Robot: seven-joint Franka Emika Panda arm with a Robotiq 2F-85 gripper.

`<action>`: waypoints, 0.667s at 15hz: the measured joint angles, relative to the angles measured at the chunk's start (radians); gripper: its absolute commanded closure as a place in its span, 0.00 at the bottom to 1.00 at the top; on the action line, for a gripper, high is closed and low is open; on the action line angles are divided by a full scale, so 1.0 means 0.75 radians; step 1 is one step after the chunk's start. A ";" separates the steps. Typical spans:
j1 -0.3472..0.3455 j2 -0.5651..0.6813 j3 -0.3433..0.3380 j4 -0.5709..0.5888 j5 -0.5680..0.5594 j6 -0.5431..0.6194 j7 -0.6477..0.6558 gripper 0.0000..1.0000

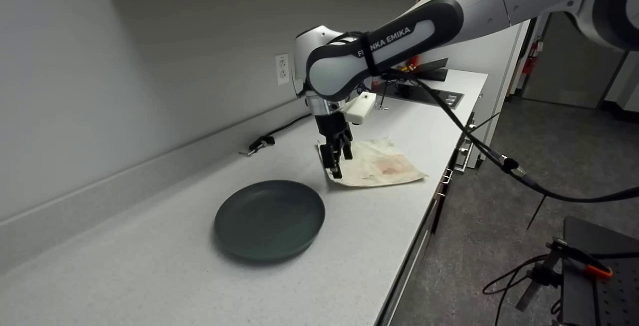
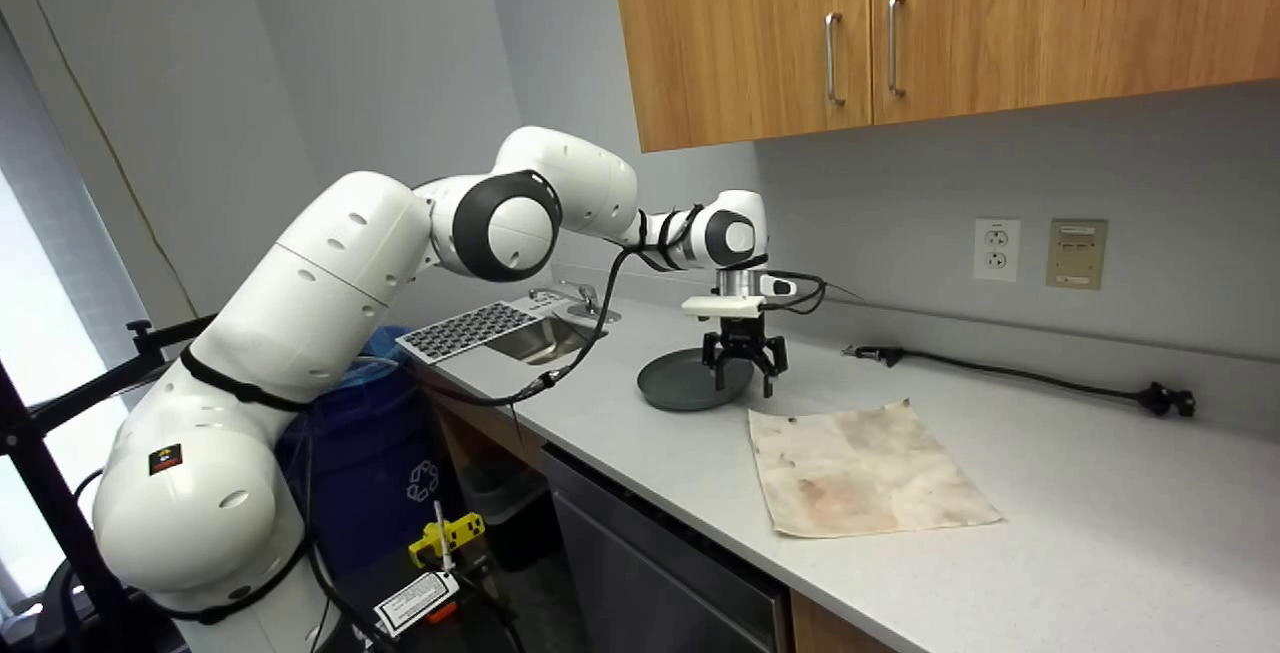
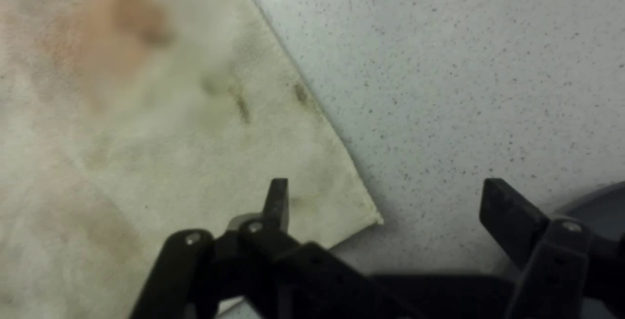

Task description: Unfold the cloth on the countertop

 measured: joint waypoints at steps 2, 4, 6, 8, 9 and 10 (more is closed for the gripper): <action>-0.002 -0.075 -0.004 -0.091 0.000 0.000 0.007 0.00; -0.006 -0.150 -0.016 -0.195 0.000 0.003 0.032 0.00; -0.012 -0.228 -0.037 -0.313 -0.006 0.022 0.066 0.00; -0.016 -0.308 -0.066 -0.435 -0.010 0.061 0.106 0.00; -0.018 -0.350 -0.079 -0.499 -0.010 0.082 0.127 0.00; -0.021 -0.392 -0.091 -0.561 -0.010 0.104 0.145 0.00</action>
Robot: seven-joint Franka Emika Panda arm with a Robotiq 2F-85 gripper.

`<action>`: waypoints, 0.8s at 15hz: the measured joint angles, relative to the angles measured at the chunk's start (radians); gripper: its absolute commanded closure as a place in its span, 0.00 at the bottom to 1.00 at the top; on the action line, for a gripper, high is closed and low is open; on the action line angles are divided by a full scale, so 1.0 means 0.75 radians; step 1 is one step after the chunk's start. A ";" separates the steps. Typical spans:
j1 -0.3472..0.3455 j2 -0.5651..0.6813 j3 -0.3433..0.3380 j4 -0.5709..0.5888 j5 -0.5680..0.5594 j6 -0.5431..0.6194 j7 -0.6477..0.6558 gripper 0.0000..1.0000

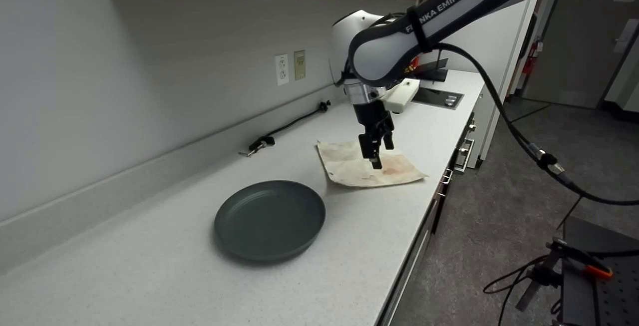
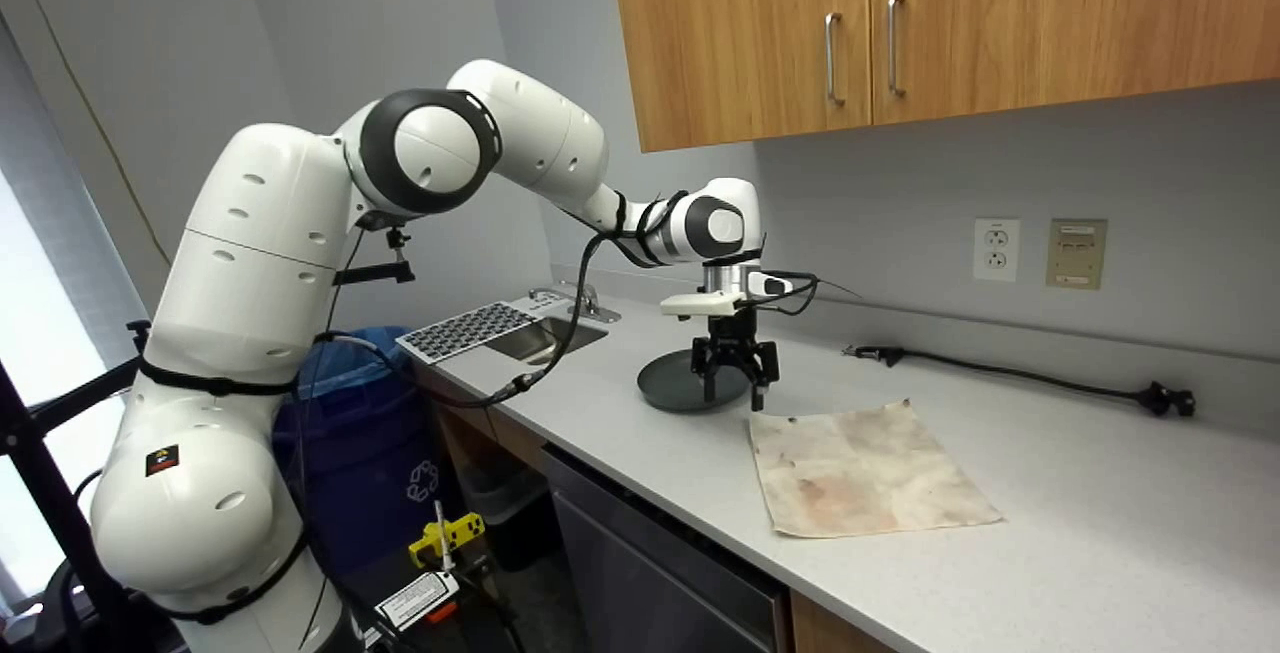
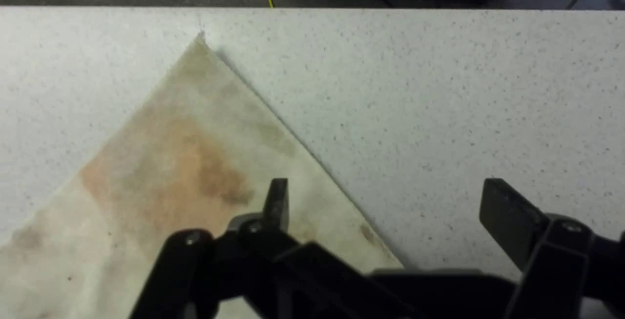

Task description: Unfold the cloth on the countertop

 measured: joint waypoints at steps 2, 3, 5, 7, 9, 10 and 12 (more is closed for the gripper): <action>-0.005 -0.089 -0.019 -0.129 -0.001 0.060 0.036 0.00; -0.006 -0.134 -0.027 -0.194 -0.004 0.103 0.053 0.00; -0.006 -0.230 -0.034 -0.327 -0.028 0.217 0.100 0.00; -0.002 -0.331 -0.035 -0.462 -0.104 0.347 0.182 0.00; 0.004 -0.434 -0.035 -0.596 -0.194 0.468 0.284 0.00; 0.005 -0.486 -0.035 -0.662 -0.243 0.524 0.339 0.00; 0.006 -0.581 -0.035 -0.779 -0.356 0.629 0.450 0.00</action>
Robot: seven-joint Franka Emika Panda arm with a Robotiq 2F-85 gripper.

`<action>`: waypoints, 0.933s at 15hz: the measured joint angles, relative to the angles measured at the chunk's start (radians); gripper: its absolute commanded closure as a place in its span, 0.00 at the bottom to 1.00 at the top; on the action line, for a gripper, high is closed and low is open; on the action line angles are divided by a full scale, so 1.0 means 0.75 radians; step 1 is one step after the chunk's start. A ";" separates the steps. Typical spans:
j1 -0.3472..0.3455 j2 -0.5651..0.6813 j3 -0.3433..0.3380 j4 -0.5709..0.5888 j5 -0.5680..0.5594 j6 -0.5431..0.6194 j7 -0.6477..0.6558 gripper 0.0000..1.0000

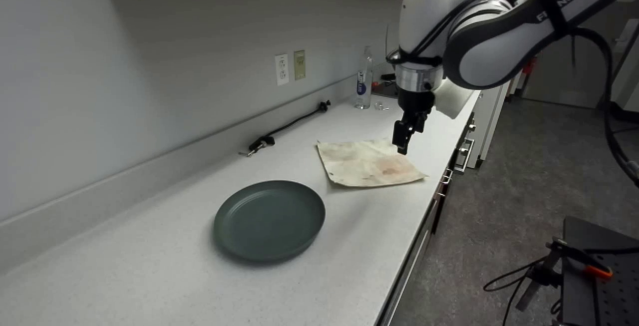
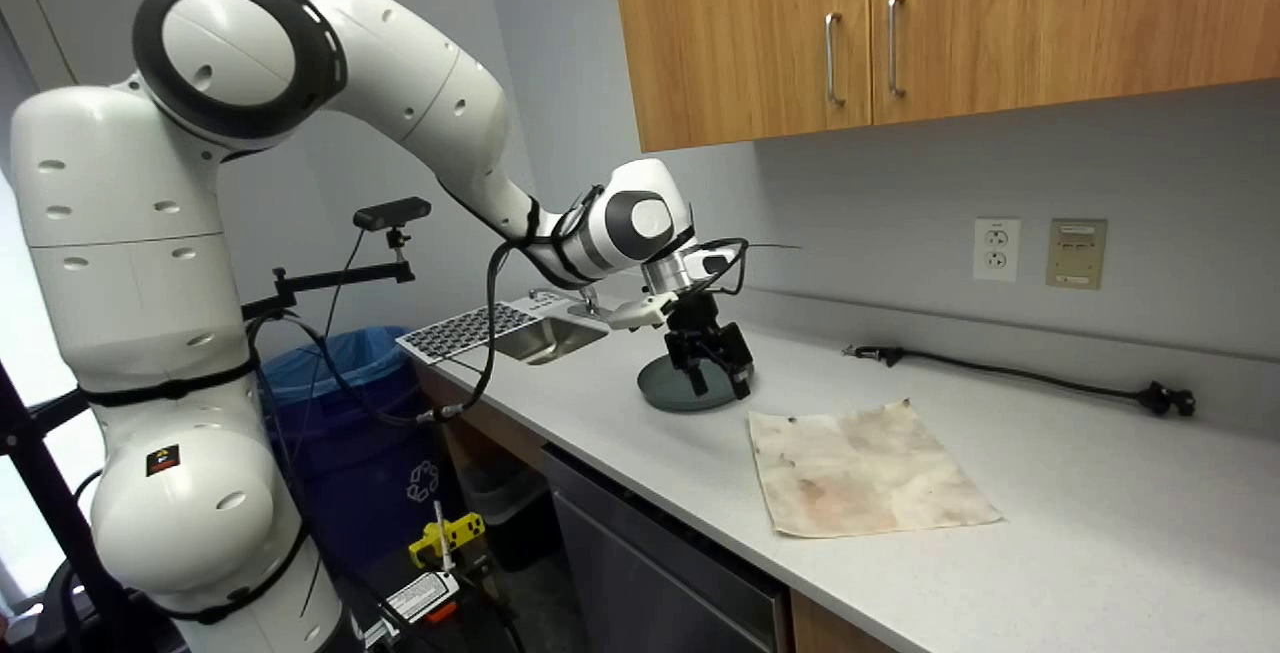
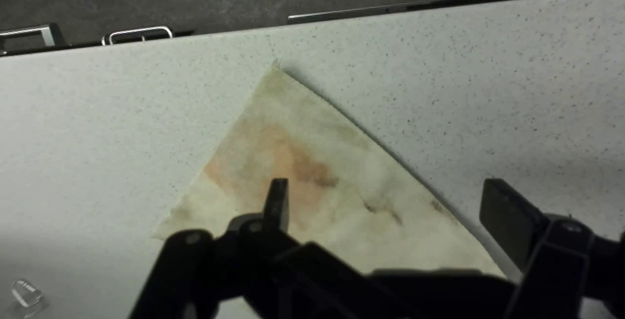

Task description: Unfold the cloth on the countertop

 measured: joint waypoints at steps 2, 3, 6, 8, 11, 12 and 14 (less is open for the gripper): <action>0.000 -0.075 -0.001 -0.090 -0.124 0.094 0.118 0.00; -0.001 -0.105 -0.001 -0.125 -0.185 0.136 0.177 0.00; -0.008 -0.176 -0.001 -0.205 -0.359 0.236 0.347 0.00; -0.017 -0.208 -0.001 -0.239 -0.461 0.284 0.454 0.00; -0.027 -0.223 0.004 -0.256 -0.523 0.308 0.529 0.00; -0.027 -0.220 0.005 -0.256 -0.522 0.308 0.528 0.00; -0.027 -0.216 0.009 -0.256 -0.522 0.308 0.528 0.00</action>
